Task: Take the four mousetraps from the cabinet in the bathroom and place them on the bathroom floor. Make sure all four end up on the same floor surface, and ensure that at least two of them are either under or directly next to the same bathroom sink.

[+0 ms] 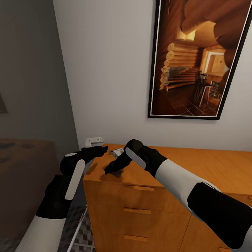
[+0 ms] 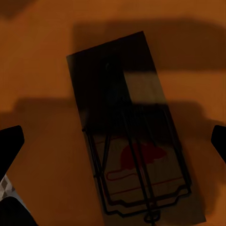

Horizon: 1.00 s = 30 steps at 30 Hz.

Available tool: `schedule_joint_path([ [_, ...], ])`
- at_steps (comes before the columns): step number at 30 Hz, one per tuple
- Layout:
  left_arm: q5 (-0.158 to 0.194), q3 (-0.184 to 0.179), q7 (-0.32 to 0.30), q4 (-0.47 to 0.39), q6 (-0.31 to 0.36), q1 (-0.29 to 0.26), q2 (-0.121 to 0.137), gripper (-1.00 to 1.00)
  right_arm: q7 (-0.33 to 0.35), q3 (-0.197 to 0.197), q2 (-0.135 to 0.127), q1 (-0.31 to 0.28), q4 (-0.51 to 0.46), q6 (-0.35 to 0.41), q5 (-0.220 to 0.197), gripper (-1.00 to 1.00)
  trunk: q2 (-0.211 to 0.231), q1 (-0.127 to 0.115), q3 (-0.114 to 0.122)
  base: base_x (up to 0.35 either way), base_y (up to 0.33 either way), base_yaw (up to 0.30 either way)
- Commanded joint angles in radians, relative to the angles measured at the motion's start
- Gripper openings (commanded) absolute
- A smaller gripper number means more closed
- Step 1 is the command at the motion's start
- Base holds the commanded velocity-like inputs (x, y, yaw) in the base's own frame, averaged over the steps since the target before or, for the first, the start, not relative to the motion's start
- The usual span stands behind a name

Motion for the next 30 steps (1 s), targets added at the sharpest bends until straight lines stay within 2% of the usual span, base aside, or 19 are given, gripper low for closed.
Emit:
schedule_joint_path([
  [1,0.011,-0.001,0.010,-0.001,0.003,-0.001,0.000,1.00,0.010,0.001,0.000,-0.001,0.000,0.002,0.010,1.00,-0.001,0.000,-0.001,0.000,0.000,0.000],
  [17,0.011,0.000,0.010,-0.001,0.003,-0.001,-0.001,1.00,0.010,0.004,0.000,-0.001,0.004,0.002,0.011,1.00,-0.001,0.000,-0.001,0.000,0.000,0.000],
  [18,0.011,0.000,0.010,-0.001,0.003,-0.001,-0.001,1.00,0.010,0.004,0.000,-0.001,0.004,0.002,0.011,-1.00,-0.001,0.000,-0.001,0.000,0.000,0.000],
  [24,0.011,0.001,0.010,-0.001,0.003,-0.001,-0.001,1.00,0.010,0.004,0.000,-0.001,0.011,0.002,0.011,-1.00,-0.001,0.000,-0.001,0.000,0.000,0.000],
  [30,0.011,0.001,0.010,-0.001,0.003,-0.001,-0.002,1.00,0.010,0.005,0.000,-0.001,0.062,0.002,0.011,-1.00,-0.001,0.000,-0.001,0.000,0.000,0.000],
])
